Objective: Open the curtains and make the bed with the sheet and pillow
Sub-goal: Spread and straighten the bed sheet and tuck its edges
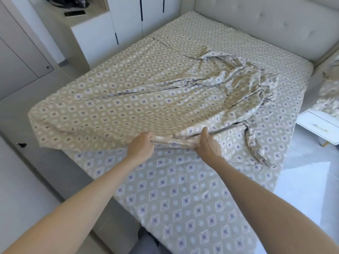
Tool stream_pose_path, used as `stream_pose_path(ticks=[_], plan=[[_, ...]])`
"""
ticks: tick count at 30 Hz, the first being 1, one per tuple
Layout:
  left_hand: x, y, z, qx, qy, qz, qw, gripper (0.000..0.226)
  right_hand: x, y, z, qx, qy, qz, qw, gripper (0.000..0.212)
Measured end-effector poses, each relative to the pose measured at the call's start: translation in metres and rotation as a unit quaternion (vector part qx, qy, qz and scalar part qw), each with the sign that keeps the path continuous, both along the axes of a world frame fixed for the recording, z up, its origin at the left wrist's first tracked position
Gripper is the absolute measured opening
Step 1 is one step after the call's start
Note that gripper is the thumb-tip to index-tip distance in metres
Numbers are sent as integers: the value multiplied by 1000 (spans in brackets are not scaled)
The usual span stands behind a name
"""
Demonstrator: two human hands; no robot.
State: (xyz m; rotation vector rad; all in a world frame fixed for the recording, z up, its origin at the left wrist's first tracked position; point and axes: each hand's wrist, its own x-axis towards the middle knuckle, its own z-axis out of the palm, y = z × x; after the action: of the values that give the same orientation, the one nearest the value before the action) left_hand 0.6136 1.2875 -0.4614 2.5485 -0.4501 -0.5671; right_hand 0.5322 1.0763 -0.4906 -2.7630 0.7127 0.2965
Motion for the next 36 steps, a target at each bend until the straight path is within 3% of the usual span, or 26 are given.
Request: stream_pose_path(ticks=[2,4,8,12,16,19,21,23,25,27,30,34,36], plan=[[-6,-1,2,-7,-17,3,1000,15,-3,-5,-2,1,-13,-20,1000,45],[-17,-4,3,-16,-35,16,999,21,-10,-20,-6,-21,-7,-36,999,34],[-37,2,-2,-25,-39,80,996,33,-51,-68,-8,-40,64,-97,992,28],[-77,1,-18,-8,-62,137,989,30,-111,-103,6,-50,89,-10,995,23],[-133,-22,-23,-17,-74,228,971,27,-153,-104,26,21,69,50,996,26],[-187,-57,-19,-75,-10,294,953,22,-184,-100,37,83,49,60,994,34],[-217,-81,-18,-128,100,379,911,24,-199,-93,44,141,44,54,988,38],[-242,-95,-18,-196,264,469,819,53,-212,-85,51,194,43,47,979,40],[-260,-99,-14,-276,390,502,721,67,-226,-77,57,231,66,58,969,40],[-271,-97,-12,-320,462,484,671,76,-241,-68,58,229,110,98,962,41],[-279,-91,-12,-345,492,452,660,63,-262,-58,52,259,142,125,947,48],[-288,-87,-16,-358,445,462,678,17,-274,-46,59,301,149,122,934,35],[-297,-84,-16,-369,426,473,677,6,-280,-43,62,344,146,114,921,32]])
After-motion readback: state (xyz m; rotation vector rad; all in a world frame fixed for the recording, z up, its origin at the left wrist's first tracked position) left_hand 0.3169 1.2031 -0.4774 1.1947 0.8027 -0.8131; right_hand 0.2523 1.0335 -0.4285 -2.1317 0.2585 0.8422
